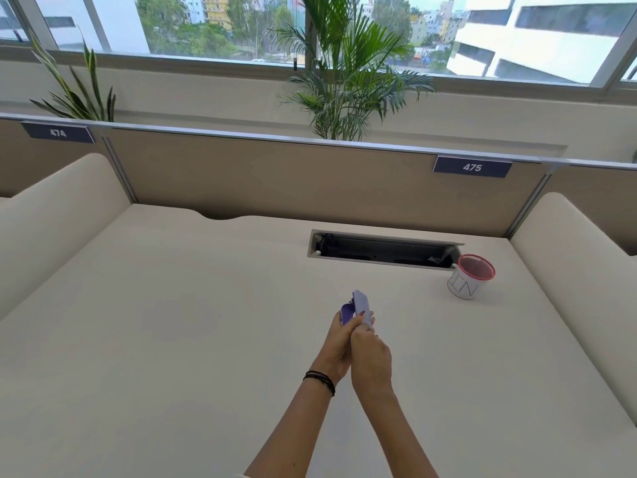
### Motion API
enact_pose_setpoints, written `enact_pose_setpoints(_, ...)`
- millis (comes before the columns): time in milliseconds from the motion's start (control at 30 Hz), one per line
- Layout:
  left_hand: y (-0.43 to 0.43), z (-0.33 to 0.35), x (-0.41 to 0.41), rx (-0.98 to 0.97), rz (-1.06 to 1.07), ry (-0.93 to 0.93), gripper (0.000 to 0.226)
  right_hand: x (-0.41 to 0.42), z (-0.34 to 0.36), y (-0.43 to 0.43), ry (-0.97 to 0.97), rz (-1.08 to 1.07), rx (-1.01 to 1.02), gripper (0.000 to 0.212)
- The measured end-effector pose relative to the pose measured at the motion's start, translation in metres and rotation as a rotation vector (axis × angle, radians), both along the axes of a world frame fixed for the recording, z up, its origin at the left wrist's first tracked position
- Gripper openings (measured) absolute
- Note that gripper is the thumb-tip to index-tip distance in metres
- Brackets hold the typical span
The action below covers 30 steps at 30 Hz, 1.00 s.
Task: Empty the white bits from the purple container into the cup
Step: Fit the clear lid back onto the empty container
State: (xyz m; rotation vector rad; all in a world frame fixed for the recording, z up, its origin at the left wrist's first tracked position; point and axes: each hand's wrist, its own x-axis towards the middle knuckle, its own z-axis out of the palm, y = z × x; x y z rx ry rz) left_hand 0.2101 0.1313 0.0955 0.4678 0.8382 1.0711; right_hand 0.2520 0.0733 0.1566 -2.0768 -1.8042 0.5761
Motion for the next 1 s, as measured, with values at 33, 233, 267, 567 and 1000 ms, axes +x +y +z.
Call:
enact_pose_setpoints(33, -0.001, 0.000, 0.000, 0.003, 0.003, 0.009, 0.047, 0.001, 0.000, 0.000, -0.015, -0.005, 0.007, 0.036)
enact_pose_setpoints(233, -0.008, 0.006, -0.012, -0.003, 0.026, -0.017, 0.041, 0.022, -0.009, 0.007, -0.132, 0.013, 0.105, 0.022)
enact_pose_setpoints(267, -0.009, 0.008, -0.013, -0.004, 0.025, -0.029, 0.037, 0.026, -0.009, 0.007, -0.106, -0.019, 0.151, 0.024)
enact_pose_setpoints(567, -0.015, 0.026, -0.011, 0.007, -0.023, -0.161, 0.042, 0.050, -0.024, 0.005, 0.630, -0.262, 0.044, 0.033)
enact_pose_setpoints(1000, -0.022, 0.014, -0.012, 0.028, -0.142, -0.177, 0.041, 0.066, -0.030, -0.004, 1.159, -0.348, -0.180, 0.025)
